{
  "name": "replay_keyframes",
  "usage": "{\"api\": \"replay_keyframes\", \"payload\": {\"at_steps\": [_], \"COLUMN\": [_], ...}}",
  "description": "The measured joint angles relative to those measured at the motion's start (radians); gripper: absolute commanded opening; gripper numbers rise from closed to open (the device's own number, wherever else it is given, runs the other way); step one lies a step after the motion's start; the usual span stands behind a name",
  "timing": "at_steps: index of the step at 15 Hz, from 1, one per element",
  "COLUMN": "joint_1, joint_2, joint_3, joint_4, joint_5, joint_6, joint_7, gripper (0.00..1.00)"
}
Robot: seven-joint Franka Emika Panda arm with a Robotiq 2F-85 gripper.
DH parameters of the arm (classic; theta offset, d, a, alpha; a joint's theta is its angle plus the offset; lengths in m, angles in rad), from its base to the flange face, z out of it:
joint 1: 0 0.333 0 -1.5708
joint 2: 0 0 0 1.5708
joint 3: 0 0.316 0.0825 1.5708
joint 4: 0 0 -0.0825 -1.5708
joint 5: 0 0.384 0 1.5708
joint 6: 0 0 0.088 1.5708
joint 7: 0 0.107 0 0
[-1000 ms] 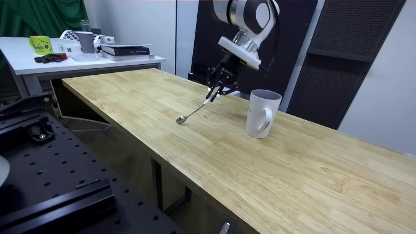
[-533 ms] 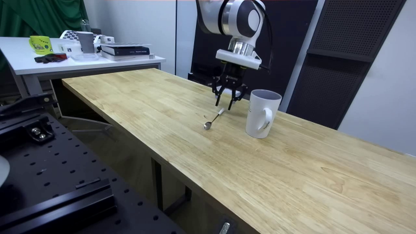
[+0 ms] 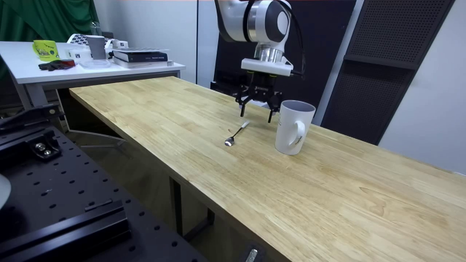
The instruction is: Remove the spoon from the mug and put it on the table
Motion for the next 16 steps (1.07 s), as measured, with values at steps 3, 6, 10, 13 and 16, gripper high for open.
{"api": "replay_keyframes", "payload": {"at_steps": [3,6,10,13,16], "joint_1": [0.016,0.037,0.057,0.072,0.071], "joint_2": [-0.035,-0.104,-0.217,-0.281,-0.273], "joint_3": [-0.006,-0.017,-0.025,-0.038,-0.036], "joint_4": [0.004,0.010,-0.004,-0.036,-0.036], "joint_5": [-0.019,-0.018,-0.016,-0.019,-0.019], "joint_6": [-0.060,-0.144,-0.140,-0.112,-0.113], "joint_7": [0.044,0.145,0.311,0.398,0.395], "gripper": [1.00,1.00,1.00,1.00,1.00]}}
